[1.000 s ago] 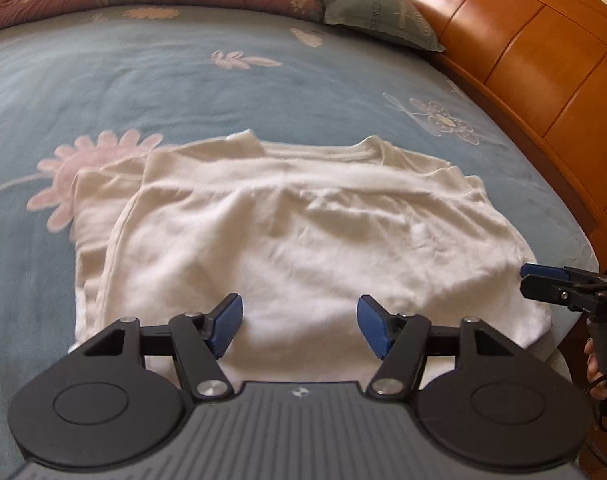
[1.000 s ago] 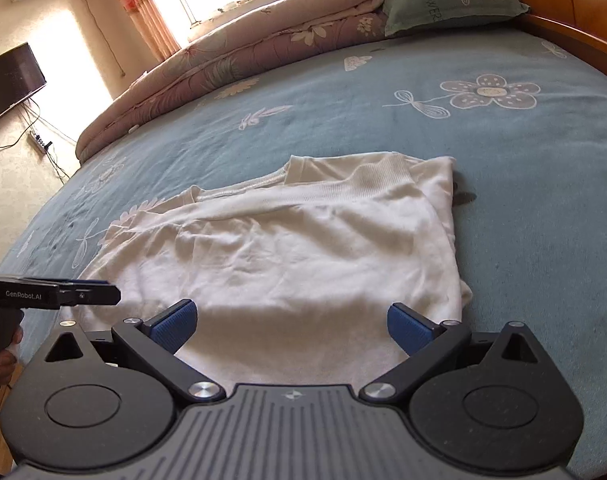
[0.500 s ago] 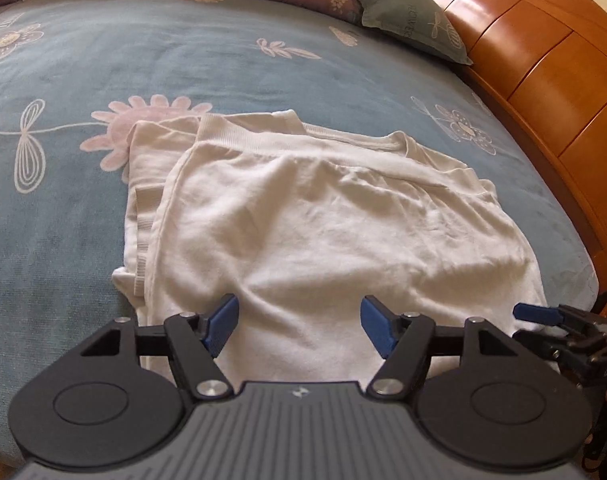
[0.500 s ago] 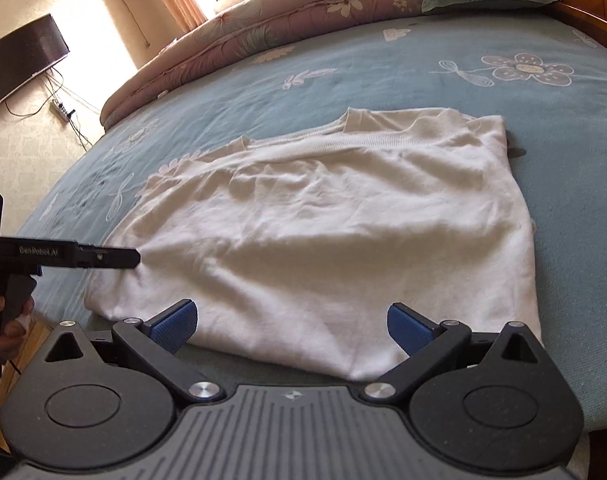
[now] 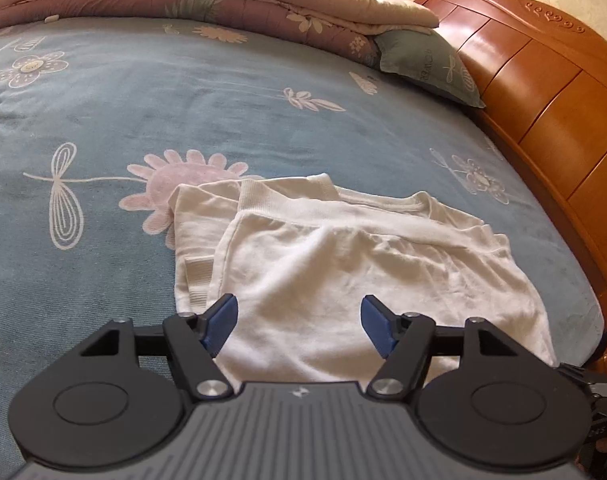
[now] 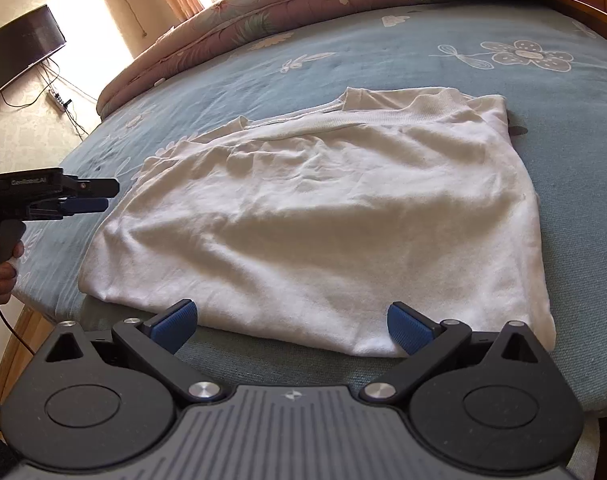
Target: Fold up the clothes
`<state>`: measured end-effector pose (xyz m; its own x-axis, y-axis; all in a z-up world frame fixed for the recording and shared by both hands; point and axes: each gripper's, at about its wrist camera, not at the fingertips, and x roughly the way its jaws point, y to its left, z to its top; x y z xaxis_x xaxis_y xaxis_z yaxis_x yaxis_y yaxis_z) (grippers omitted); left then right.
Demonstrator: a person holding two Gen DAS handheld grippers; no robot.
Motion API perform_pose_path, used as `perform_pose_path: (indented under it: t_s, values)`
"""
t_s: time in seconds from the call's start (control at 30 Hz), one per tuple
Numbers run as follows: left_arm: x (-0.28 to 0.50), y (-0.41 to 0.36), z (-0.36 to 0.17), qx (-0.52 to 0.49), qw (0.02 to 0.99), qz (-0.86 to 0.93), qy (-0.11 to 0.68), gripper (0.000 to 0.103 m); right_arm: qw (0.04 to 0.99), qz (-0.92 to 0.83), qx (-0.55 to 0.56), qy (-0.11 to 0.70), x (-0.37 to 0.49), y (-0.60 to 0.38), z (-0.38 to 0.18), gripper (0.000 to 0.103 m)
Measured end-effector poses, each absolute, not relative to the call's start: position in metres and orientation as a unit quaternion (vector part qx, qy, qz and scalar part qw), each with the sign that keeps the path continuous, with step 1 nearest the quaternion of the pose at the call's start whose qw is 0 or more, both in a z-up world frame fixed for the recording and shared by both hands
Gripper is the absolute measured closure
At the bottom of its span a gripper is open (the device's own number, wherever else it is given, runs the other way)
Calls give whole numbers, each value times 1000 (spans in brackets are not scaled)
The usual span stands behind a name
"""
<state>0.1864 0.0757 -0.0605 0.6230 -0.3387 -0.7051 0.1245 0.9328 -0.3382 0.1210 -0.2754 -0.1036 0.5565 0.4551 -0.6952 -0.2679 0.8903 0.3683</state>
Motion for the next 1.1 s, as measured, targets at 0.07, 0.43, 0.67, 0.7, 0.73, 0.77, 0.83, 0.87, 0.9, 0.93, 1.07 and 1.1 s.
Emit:
perform_pose_path:
  t_s: [0.07, 0.43, 0.67, 0.7, 0.73, 0.77, 0.83, 0.87, 0.9, 0.93, 1.07, 1.1]
  values:
    - [178, 74, -63, -133, 883, -147, 425, 33, 876, 205, 107, 424, 122, -274, -104, 0]
    - [143, 76, -74, -131, 873, -124, 453, 32, 881, 200, 78, 422, 120, -267, -104, 0]
    - [163, 64, -63, -106, 884, -145, 432, 32, 885, 197, 85, 413, 120, -268, -93, 0]
    - [170, 64, -63, -107, 886, -147, 426, 32, 888, 199, 85, 404, 121, -268, -88, 0]
    - [175, 66, -65, -112, 887, -148, 423, 31, 892, 202, 83, 396, 123, -267, -83, 0]
    - [182, 67, -68, -117, 887, -145, 422, 31, 895, 205, 82, 387, 125, -265, -77, 0]
    - [193, 69, -77, -112, 887, -128, 430, 31, 900, 213, 78, 372, 130, -262, -68, 0]
    - [199, 70, -85, -109, 883, -117, 441, 31, 901, 215, 74, 368, 134, -260, -65, 0]
    - [202, 72, -90, -113, 881, -114, 446, 31, 903, 219, 67, 364, 138, -257, -62, 0]
    - [202, 74, -92, -120, 881, -116, 442, 30, 903, 223, 60, 363, 143, -254, -60, 0]
    - [198, 79, -90, -131, 881, -125, 437, 29, 902, 238, 36, 359, 164, -239, -57, 0]
    - [198, 80, -88, -131, 881, -127, 437, 29, 901, 241, 33, 359, 169, -235, -59, 0]
